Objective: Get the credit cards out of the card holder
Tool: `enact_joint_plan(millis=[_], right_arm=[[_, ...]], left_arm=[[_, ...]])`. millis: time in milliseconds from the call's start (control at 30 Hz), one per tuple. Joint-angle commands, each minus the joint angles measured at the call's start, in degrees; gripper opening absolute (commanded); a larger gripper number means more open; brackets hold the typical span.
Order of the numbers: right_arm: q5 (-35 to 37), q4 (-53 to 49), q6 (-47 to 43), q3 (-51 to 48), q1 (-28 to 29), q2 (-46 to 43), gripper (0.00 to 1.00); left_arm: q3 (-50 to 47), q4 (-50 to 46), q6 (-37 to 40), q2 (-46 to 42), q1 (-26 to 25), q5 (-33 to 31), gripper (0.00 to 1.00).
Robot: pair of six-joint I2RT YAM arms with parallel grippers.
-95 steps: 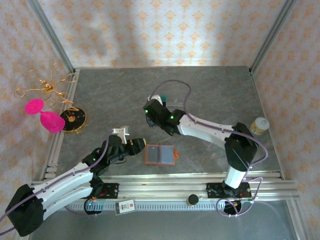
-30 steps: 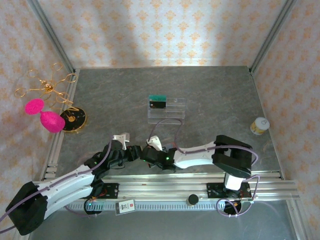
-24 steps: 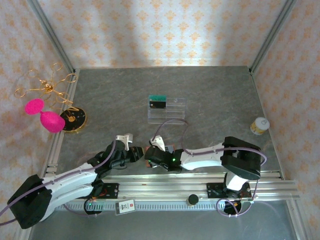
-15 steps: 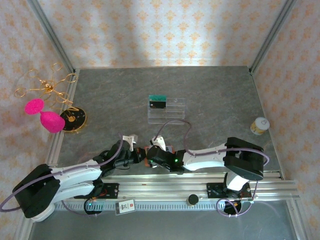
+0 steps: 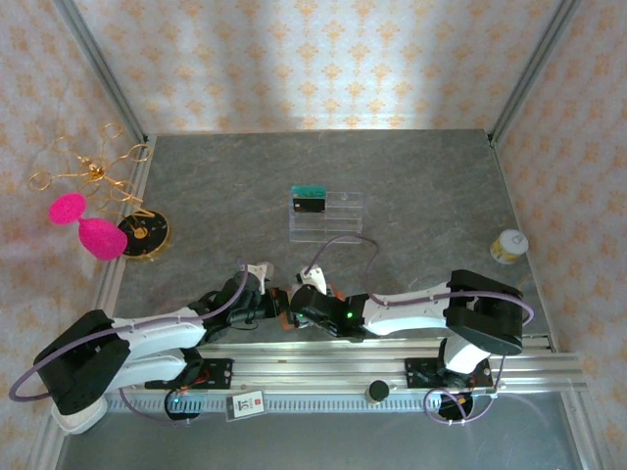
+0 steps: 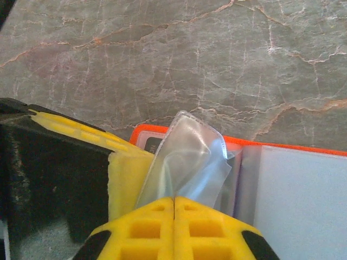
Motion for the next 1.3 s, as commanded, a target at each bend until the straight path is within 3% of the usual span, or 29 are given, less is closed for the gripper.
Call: enact_joint_plan(millis=[0, 67, 133, 267, 433, 600, 833, 1000, 1100, 1267], right_arm=[[2.4, -0.2, 1.3, -0.3, 0.2, -2.4, 0.18], [5.5, -2.4, 2.7, -1.2, 0.3, -5.3, 0.29], [8.1, -4.3, 4.1, -2.4, 0.3, -7.9, 0.32], [13.9, -8.1, 8.4, -6.0, 0.3, -13.7, 0.32], [17.2, -9.9, 12.1, -12.2, 0.3, -22.8, 0.32], [13.1, -6.4, 10.7, -16.6, 0.3, -29.0, 0.22], [-0.5, -2.1, 4.6, -14.8, -2.9, -22.1, 0.04], [-8.7, 4.4, 3.7, -15.4, -7.1, -17.3, 0.0], [-11.3, 6.5, 4.2, -15.9, -8.1, -13.3, 0.0], [-8.6, 1.6, 7.6, -15.2, -9.3, -8.8, 0.0]], left_arm=[[2.9, 2.7, 1.1, 1.0, -0.9, 1.7, 0.01], [3.7, 2.6, 1.1, 1.2, -1.4, 2.3, 0.02], [4.8, 1.8, 1.3, 1.4, -2.1, 2.3, 0.03], [8.3, -1.5, 3.6, 4.3, -4.2, 2.0, 0.06], [13.1, -0.5, 3.8, 14.0, -7.8, 3.4, 0.04], [16.7, -0.9, 4.0, 21.6, -9.1, 3.7, 0.0], [14.8, -2.1, 4.5, 16.8, -9.1, -0.2, 0.0], [14.2, -2.0, 4.7, 16.6, -9.1, 0.0, 0.0], [14.1, -1.9, 5.0, 16.4, -9.0, 0.4, 0.0], [12.8, -5.5, 5.3, 11.8, -8.8, -1.6, 0.0]])
